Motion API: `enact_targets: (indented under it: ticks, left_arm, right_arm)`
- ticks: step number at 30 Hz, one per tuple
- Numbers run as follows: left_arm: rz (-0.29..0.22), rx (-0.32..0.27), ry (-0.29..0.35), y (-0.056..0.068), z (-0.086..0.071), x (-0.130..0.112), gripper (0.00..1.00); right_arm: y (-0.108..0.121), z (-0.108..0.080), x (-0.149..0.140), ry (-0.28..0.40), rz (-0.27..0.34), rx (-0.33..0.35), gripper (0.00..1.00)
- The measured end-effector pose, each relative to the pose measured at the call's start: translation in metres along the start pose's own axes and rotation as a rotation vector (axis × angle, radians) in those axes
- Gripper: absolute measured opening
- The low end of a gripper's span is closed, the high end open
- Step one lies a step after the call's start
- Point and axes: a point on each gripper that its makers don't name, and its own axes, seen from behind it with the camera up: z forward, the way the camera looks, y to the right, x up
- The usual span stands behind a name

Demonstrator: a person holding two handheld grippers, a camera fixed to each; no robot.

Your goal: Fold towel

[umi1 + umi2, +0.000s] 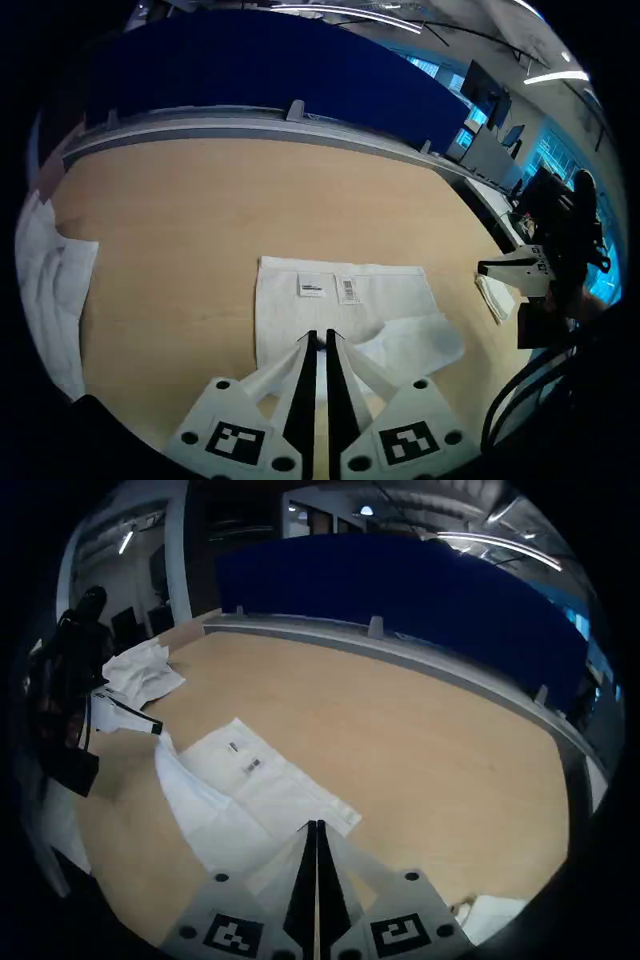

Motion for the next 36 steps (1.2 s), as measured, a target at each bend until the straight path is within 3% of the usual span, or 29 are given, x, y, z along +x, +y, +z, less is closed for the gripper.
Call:
enact_targets:
  ticks: [2, 12, 16, 36]
  left_arm:
    - [-0.005, -0.001, -0.004, 0.000, 0.001, -0.002, 0.08]
    - [-0.019, -0.006, -0.002, 0.001, 0.000, -0.001, 0.08]
    - [-0.019, -0.006, -0.001, 0.003, 0.000, -0.002, 0.08]
    - [-0.050, 0.001, -0.005, 0.000, 0.001, -0.009, 0.08]
  right_arm:
    - [0.003, -0.001, -0.001, 0.000, 0.007, -0.009, 0.04]
    - [0.020, -0.004, -0.008, 0.011, 0.047, -0.069, 0.52]
    - [0.020, -0.002, -0.012, 0.007, 0.058, -0.073, 0.64]
    - [-0.020, 0.031, -0.086, -0.130, 0.100, 0.010, 0.63]
